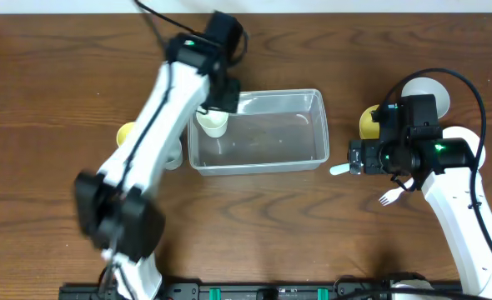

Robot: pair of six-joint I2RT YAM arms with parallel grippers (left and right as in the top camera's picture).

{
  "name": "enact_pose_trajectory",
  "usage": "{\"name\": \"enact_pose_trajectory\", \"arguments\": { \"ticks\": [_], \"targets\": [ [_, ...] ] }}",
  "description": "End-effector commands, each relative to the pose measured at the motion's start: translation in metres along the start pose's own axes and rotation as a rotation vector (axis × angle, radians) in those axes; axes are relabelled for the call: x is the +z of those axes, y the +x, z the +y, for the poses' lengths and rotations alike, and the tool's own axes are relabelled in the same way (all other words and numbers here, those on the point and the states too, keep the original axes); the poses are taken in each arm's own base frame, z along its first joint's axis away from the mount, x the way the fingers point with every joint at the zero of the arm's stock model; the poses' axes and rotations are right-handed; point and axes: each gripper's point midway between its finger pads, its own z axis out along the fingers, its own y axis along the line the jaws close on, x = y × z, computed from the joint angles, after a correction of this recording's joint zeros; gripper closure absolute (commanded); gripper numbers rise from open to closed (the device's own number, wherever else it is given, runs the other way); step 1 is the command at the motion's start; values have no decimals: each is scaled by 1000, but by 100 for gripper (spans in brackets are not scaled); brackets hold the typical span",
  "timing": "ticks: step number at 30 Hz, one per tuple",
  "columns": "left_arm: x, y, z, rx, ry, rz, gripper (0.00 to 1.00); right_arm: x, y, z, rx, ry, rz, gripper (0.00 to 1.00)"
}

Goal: Pack container
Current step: 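Carry the white cup into the container's back-left corner and release, then return the left gripper and grasp the grey cup by its rim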

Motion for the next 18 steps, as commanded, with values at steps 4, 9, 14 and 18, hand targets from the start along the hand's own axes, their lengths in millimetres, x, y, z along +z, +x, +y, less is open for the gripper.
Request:
{"name": "enact_pose_trajectory", "arguments": {
  "ticks": [4, 9, 14, 18],
  "targets": [
    [-70, 22, 70, -148, -111, -52, 31, -3, -5, -3, 18, 3, -13, 1],
    [-47, 52, 107, -229, -164, 88, 35, -3, -5, -3, 18, 3, -13, 1],
    [-9, 82, 106, -284, -101, 220, 42, -3, -5, -3, 18, 3, -13, 1],
    [21, 106, 105, -332, -118, 294, 43, -3, -4, -3, 18, 3, -12, 1]
  ]
}}
